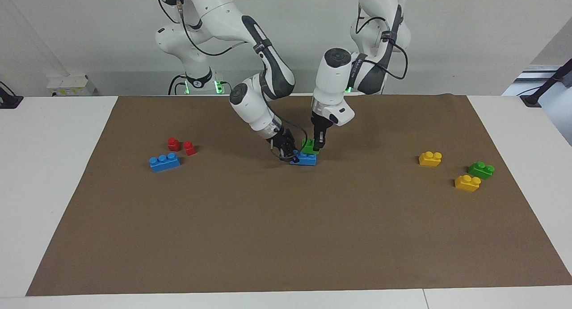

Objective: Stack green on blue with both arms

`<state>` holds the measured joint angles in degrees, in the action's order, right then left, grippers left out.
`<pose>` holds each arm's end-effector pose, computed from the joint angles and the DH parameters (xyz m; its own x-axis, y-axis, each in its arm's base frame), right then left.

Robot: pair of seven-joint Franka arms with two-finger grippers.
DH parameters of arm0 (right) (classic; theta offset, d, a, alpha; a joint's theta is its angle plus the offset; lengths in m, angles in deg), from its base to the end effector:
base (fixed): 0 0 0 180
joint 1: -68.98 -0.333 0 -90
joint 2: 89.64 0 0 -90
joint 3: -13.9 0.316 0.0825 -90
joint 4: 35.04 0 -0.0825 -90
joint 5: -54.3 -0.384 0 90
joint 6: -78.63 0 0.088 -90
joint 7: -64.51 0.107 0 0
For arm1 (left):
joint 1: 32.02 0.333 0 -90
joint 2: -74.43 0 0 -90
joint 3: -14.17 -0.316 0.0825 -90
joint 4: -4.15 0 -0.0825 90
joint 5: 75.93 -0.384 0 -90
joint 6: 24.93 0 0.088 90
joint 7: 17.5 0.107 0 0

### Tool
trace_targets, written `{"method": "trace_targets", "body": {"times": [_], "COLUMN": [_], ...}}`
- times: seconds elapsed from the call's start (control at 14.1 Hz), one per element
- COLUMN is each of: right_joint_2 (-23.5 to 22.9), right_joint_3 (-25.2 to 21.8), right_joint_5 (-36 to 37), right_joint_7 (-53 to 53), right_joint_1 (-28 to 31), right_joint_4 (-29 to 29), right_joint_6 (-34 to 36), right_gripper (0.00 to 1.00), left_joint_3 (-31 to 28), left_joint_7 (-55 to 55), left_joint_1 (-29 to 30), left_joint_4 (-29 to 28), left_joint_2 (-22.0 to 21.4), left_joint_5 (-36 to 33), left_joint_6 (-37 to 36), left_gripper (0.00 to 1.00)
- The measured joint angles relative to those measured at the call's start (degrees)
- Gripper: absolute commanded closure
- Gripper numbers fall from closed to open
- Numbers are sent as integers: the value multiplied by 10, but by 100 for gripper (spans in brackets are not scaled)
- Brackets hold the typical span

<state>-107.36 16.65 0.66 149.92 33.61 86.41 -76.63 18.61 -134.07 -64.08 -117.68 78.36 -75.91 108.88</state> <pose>0.4833 0.3424 0.2843 -0.0406 -0.8460 -0.5316 -0.9936 0.0902 -0.0677 0.4551 -0.3363 0.3916 0.1754 0.9822 -0.0677 0.9784 -0.1663 0.1229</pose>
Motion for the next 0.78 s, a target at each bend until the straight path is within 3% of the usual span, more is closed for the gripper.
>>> {"method": "trace_targets", "body": {"times": [0.78], "right_joint_2": [0], "right_joint_3": [0], "right_joint_5": [-4], "right_joint_7": [-11], "right_joint_1": [-5], "right_joint_4": [2], "right_joint_6": [0], "right_gripper": [100], "left_joint_3": [-1], "left_joint_7": [0], "left_joint_1": [0], "left_joint_4": [-1], "left_joint_2": [10], "left_joint_5": [-31], "left_joint_6": [-26], "left_gripper": [100]}}
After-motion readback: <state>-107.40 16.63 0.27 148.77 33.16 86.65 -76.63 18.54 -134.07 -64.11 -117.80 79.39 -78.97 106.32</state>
